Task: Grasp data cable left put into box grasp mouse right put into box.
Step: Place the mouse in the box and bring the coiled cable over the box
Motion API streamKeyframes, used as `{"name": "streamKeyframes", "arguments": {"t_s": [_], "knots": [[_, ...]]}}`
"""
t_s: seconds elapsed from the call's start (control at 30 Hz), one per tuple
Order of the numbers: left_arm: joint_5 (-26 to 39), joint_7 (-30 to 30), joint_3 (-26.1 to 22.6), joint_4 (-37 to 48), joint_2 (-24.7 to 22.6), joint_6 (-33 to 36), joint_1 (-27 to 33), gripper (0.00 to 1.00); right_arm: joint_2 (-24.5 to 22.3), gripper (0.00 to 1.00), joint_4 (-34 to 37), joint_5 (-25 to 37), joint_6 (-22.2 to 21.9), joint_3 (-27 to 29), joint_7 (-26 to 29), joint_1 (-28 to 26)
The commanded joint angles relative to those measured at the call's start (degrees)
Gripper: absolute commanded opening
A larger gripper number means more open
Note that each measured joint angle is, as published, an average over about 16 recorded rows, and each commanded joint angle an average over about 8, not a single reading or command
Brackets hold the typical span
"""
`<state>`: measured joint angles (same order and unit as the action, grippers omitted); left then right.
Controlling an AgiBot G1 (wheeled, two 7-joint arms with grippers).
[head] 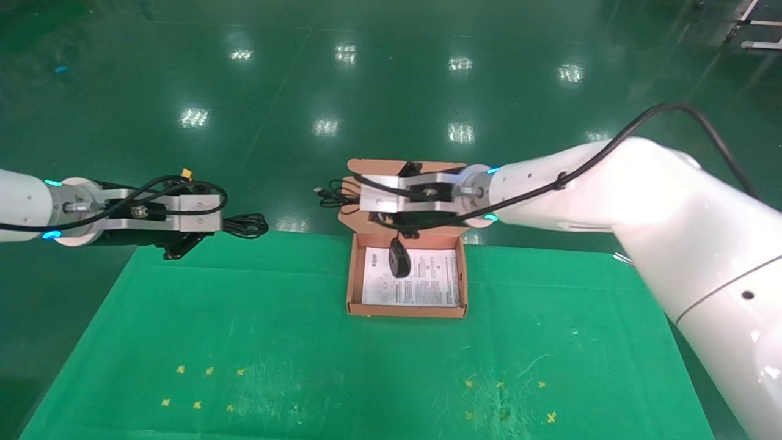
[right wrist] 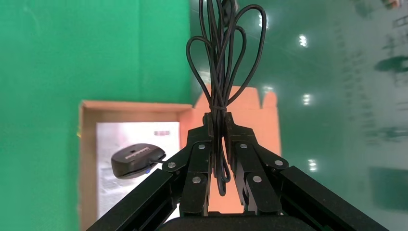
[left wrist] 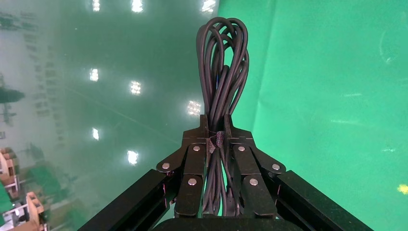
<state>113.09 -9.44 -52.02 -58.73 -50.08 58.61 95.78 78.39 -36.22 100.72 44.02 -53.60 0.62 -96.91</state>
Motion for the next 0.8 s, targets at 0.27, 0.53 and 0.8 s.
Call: {"name": "streamKeyframes", "arguments": {"t_s": [0.27, 0.53, 0.8], "knots": [[0.7, -1.3, -0.1, -1.4, 0.4, 0.0, -0.3, 0.00, 0.0, 0.00, 4.4, -7.5, -2.9, -5.8, 7.1, 1.3], [0.9, -1.6, -0.1, -1.7, 0.5, 0.0, -0.4, 0.00, 0.0, 0.80, 6.7, -9.6, -5.5, -9.9, 9.9, 1.0], [0.7, -1.6, -0.1, -1.8, 0.3, 0.0, -0.6, 0.00, -0.6, 1.00, 6.1, -10.2, -5.5, -10.6, 10.1, 0.9]]}}
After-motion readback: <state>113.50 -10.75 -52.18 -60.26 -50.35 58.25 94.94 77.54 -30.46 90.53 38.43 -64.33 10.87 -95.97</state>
